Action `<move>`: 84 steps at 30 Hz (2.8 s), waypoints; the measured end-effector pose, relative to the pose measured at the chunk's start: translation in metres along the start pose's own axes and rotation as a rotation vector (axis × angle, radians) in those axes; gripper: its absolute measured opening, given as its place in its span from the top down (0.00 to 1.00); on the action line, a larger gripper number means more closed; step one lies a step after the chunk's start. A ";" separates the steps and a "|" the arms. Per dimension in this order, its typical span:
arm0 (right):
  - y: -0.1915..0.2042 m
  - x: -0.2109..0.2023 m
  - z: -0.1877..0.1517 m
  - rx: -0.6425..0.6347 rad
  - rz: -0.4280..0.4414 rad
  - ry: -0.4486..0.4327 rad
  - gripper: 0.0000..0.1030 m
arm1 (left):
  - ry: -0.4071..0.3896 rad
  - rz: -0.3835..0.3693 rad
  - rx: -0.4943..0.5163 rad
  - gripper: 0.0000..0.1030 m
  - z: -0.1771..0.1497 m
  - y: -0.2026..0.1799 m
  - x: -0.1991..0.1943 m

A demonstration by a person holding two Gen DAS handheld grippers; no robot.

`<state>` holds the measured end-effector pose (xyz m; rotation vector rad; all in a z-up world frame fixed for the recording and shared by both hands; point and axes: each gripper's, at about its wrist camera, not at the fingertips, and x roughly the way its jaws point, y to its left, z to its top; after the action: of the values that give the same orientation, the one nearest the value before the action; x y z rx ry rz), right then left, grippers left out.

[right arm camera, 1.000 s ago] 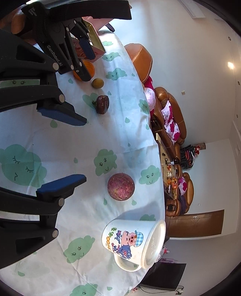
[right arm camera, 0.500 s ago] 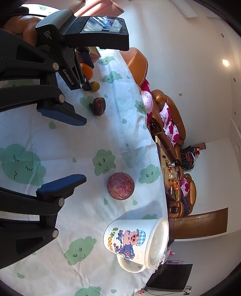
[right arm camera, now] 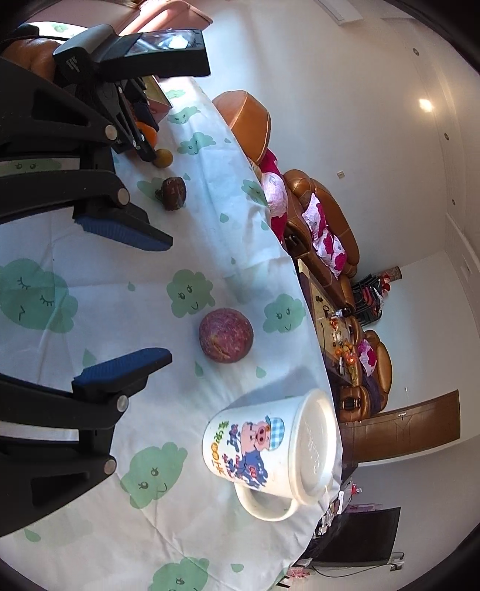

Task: Organize fruits
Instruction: 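Grasp the large orange with the left tool while the right tool grasps the purple round fruit, then lift the orange and purple fruit and carry both over the gold tin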

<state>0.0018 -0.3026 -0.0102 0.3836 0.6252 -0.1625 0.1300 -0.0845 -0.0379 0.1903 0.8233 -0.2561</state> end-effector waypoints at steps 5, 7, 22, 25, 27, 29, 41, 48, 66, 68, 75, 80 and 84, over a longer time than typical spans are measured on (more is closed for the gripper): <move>0.003 0.002 -0.002 -0.011 0.004 0.010 0.45 | 0.009 -0.211 -0.030 0.56 -0.004 0.000 -0.008; 0.004 0.002 -0.001 -0.016 0.006 0.008 0.45 | 0.021 -0.292 -0.050 0.56 -0.007 0.001 -0.009; 0.006 0.005 -0.003 -0.021 0.011 0.020 0.45 | 0.035 -0.246 -0.016 0.54 -0.009 -0.018 -0.005; -0.001 0.009 0.001 0.009 -0.008 0.023 0.45 | -0.013 -0.270 -0.035 0.54 -0.009 -0.015 -0.014; -0.001 0.017 0.007 0.008 -0.021 0.034 0.45 | -0.047 -0.274 -0.048 0.54 -0.007 -0.014 -0.022; 0.003 0.027 0.016 -0.028 -0.043 0.041 0.45 | -0.077 -0.281 -0.070 0.54 -0.005 -0.010 -0.030; 0.007 0.109 0.056 -0.135 -0.258 0.178 0.40 | -0.135 -0.203 -0.137 0.54 -0.007 0.020 -0.054; -0.002 0.128 0.059 -0.136 -0.263 0.198 0.40 | -0.116 -0.176 -0.118 0.54 -0.010 0.018 -0.044; 0.072 0.027 -0.004 -0.191 -0.086 -0.022 0.48 | -0.146 -0.025 -0.079 0.54 -0.019 0.018 -0.050; 0.080 0.020 -0.015 -0.188 -0.074 -0.025 0.48 | -0.146 -0.018 -0.077 0.54 -0.022 0.020 -0.053; 0.100 0.005 -0.034 -0.220 -0.052 -0.047 0.48 | -0.156 -0.009 -0.058 0.54 -0.039 0.026 -0.064; 0.109 -0.004 -0.045 -0.218 -0.027 -0.051 0.48 | -0.171 -0.020 -0.043 0.54 -0.046 0.030 -0.075; 0.119 -0.012 -0.051 -0.229 -0.025 -0.076 0.48 | -0.188 -0.041 -0.029 0.54 -0.052 0.032 -0.084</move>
<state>-0.0042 -0.1731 -0.0048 0.1479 0.5669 -0.1265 0.0488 -0.0274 -0.0079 0.1202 0.6444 -0.2962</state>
